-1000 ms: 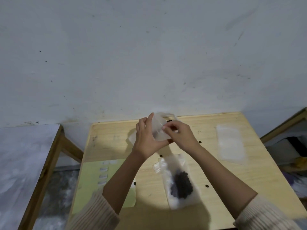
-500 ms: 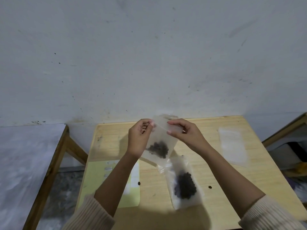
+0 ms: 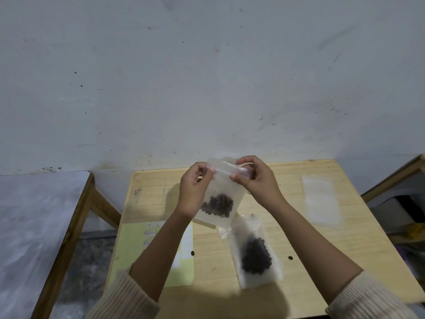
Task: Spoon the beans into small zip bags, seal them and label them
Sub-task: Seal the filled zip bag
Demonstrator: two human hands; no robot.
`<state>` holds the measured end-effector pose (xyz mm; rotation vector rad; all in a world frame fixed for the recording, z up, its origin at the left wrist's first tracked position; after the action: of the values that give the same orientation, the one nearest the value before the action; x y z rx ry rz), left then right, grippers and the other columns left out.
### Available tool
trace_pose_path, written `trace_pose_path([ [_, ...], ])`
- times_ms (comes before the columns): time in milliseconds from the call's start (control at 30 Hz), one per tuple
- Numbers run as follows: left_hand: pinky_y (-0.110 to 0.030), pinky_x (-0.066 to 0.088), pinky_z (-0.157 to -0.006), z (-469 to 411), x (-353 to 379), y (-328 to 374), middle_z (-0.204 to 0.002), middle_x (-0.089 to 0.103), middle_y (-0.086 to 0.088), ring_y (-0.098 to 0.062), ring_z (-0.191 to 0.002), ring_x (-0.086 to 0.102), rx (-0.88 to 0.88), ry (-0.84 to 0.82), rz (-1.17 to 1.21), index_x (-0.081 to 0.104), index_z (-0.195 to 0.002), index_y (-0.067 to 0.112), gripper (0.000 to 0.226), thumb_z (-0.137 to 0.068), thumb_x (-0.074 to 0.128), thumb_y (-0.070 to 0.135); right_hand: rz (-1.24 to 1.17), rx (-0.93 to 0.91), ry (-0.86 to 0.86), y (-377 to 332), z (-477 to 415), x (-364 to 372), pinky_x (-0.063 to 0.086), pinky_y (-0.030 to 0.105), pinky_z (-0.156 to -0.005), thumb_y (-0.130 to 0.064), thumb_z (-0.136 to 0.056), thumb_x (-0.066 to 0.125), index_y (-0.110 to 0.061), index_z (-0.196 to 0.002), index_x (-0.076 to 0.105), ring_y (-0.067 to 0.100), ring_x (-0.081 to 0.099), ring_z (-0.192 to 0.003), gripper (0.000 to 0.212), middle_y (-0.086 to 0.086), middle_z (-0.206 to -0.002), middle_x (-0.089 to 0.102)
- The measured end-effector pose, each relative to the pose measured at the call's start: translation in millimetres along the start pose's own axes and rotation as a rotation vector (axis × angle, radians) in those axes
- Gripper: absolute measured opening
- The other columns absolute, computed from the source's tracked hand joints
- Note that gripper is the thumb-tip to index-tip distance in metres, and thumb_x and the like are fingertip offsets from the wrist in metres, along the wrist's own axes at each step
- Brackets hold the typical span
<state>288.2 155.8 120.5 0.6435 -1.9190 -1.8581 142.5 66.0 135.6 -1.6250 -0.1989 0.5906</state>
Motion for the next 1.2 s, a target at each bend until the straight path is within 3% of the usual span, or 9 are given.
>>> trace_pose_path([
  [100, -0.023, 0.047, -0.076, 2.1, 3.8, -1.1, -0.078, 0.061, 0.0, -0.012, -0.078, 0.059, 0.002, -0.029, -0.017, 0.06, -0.079, 0.017, 0.013, -0.091, 0.058, 0.012, 0.036, 0.047, 0.02, 2.3, -2.3, 2.9, 0.041, 0.008, -0.059, -0.007, -0.075, 0.074, -0.022, -0.08, 0.064, -0.003, 0.052, -0.064, 0.019, -0.006, -0.078, 0.063],
  [267, -0.017, 0.048, -0.074, 3.5, 5.6, -4.9, -0.078, 0.065, -0.004, -0.007, -0.075, 0.06, -0.026, -0.054, -0.003, 0.063, -0.084, 0.006, 0.008, -0.09, 0.059, 0.01, 0.067, 0.062, 0.025, 3.0, -1.9, 2.2, 0.043, 0.009, -0.064, -0.011, -0.074, 0.076, -0.021, -0.073, 0.069, 0.007, 0.058, -0.072, 0.012, -0.009, -0.076, 0.067],
  [467, -0.029, 0.05, -0.083, 7.1, 16.9, -7.1, -0.084, 0.068, -0.013, -0.015, -0.081, 0.063, -0.065, -0.126, 0.001, 0.065, -0.079, 0.014, 0.011, -0.089, 0.061, 0.011, 0.123, 0.085, 0.032, 4.4, -3.6, 4.9, 0.038, 0.001, -0.058, -0.014, -0.075, 0.076, -0.018, -0.067, 0.067, -0.003, 0.056, -0.068, 0.013, -0.014, -0.067, 0.063],
  [600, -0.027, 0.05, -0.081, 5.9, 19.1, -5.0, -0.081, 0.068, -0.006, -0.013, -0.079, 0.063, -0.054, -0.071, -0.042, 0.064, -0.077, 0.017, 0.014, -0.089, 0.061, 0.011, 0.082, 0.119, 0.033, 11.4, -4.5, 2.6, 0.044, 0.015, -0.063, -0.013, -0.073, 0.077, -0.019, -0.064, 0.067, 0.006, 0.057, -0.062, 0.014, -0.012, -0.06, 0.062],
  [667, -0.022, 0.051, -0.076, 5.2, 17.9, -4.7, -0.077, 0.067, -0.002, -0.012, -0.077, 0.063, -0.052, -0.016, -0.034, 0.063, -0.076, 0.02, 0.016, -0.089, 0.061, 0.011, -0.032, 0.132, 0.001, 14.5, -2.5, -0.2, 0.048, 0.019, -0.064, -0.008, -0.073, 0.076, -0.018, -0.068, 0.069, 0.007, 0.058, -0.061, 0.014, -0.013, -0.061, 0.064],
  [767, -0.012, 0.047, -0.068, 4.5, 12.6, -9.3, -0.071, 0.064, 0.001, -0.003, -0.067, 0.061, -0.092, 0.059, 0.031, 0.063, -0.077, 0.017, 0.015, -0.088, 0.061, 0.008, -0.138, 0.158, -0.031, 19.9, 1.8, -10.2, 0.05, 0.014, -0.063, 0.001, -0.074, 0.073, -0.009, -0.087, 0.07, 0.004, 0.06, -0.068, 0.017, -0.003, -0.078, 0.066],
  [967, -0.013, 0.049, -0.065, 13.8, 17.4, -30.4, -0.074, 0.068, -0.003, -0.011, -0.068, 0.063, -0.193, 0.054, 0.143, 0.069, -0.087, 0.006, 0.007, -0.084, 0.065, 0.002, -0.149, 0.271, 0.0, 36.5, 10.2, -21.3, 0.052, 0.015, -0.058, 0.006, -0.076, 0.069, 0.002, -0.09, 0.069, 0.009, 0.061, -0.06, 0.015, 0.009, -0.073, 0.063],
  [1200, -0.016, 0.053, -0.068, 32.2, 35.2, -67.0, -0.088, 0.071, -0.003, -0.01, -0.076, 0.07, -0.283, 0.02, 0.198, 0.062, -0.115, 0.008, 0.035, -0.082, 0.066, -0.003, -0.072, 0.425, -0.049, 67.7, 23.4, -41.7, 0.056, 0.02, -0.059, 0.0, -0.073, 0.074, -0.008, -0.083, 0.07, 0.018, 0.062, -0.064, 0.014, 0.011, -0.076, 0.065],
])
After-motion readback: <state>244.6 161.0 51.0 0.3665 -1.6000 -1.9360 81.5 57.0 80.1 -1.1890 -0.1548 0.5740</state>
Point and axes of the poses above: each hand's wrist, its own z-axis away from the middle knuckle, its own x-axis out of the palm, y = z × x, the point moved 4 cm from there along -z, towards the middle knuckle
